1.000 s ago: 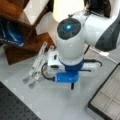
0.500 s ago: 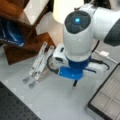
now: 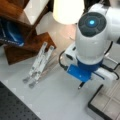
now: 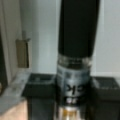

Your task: Turn on the lamps. Open the box. Pick up the pen. Put it in the box.

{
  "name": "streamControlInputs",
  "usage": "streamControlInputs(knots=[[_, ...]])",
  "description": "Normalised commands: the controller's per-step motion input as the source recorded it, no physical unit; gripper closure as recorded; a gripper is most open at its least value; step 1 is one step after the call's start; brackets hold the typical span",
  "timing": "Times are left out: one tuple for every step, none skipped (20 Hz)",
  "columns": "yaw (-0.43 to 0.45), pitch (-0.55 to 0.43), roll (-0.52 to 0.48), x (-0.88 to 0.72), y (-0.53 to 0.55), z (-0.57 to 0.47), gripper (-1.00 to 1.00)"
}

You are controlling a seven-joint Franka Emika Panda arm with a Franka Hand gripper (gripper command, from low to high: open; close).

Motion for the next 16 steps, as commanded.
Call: streamControlInputs(knots=[[-0.249,0.106,-0.025,-0.08,0.29,0.16,1.0],[-0.229,0.106,-0.02,-0.08,0.28,0.15,1.0],[-0.21,0.106,-0.016,-0.06,0.25,0.14,1.0],[-0.222,0.109,-0.017,-0.05,0.24,0.12,1.0],[-0.218,0.109,-0.016,-0.04,0.22,0.11,1.0],[-0.217,0.107,-0.017,-0.03,0.22,0.1,1.0],[-0.213,0.103,-0.029,-0.03,0.25,0.08,1.0],[-0.202,0.104,-0.042,-0.04,0.29,0.06,1.0],[-0.192,0.105,-0.045,-0.04,0.3,0.04,1.0],[-0.175,0.11,-0.042,-0.04,0.32,0.03,1.0],[-0.154,0.119,-0.034,-0.05,0.36,0.03,1.0],[-0.144,0.121,-0.032,-0.05,0.36,0.02,1.0],[-0.129,0.124,-0.029,-0.05,0.37,0.02,1.0],[-0.1,0.13,-0.034,-0.04,0.39,0.01,1.0],[-0.075,0.133,-0.032,-0.03,0.38,0.0,1.0],[-0.055,0.131,-0.026,-0.04,0.4,-0.01,1.0]])
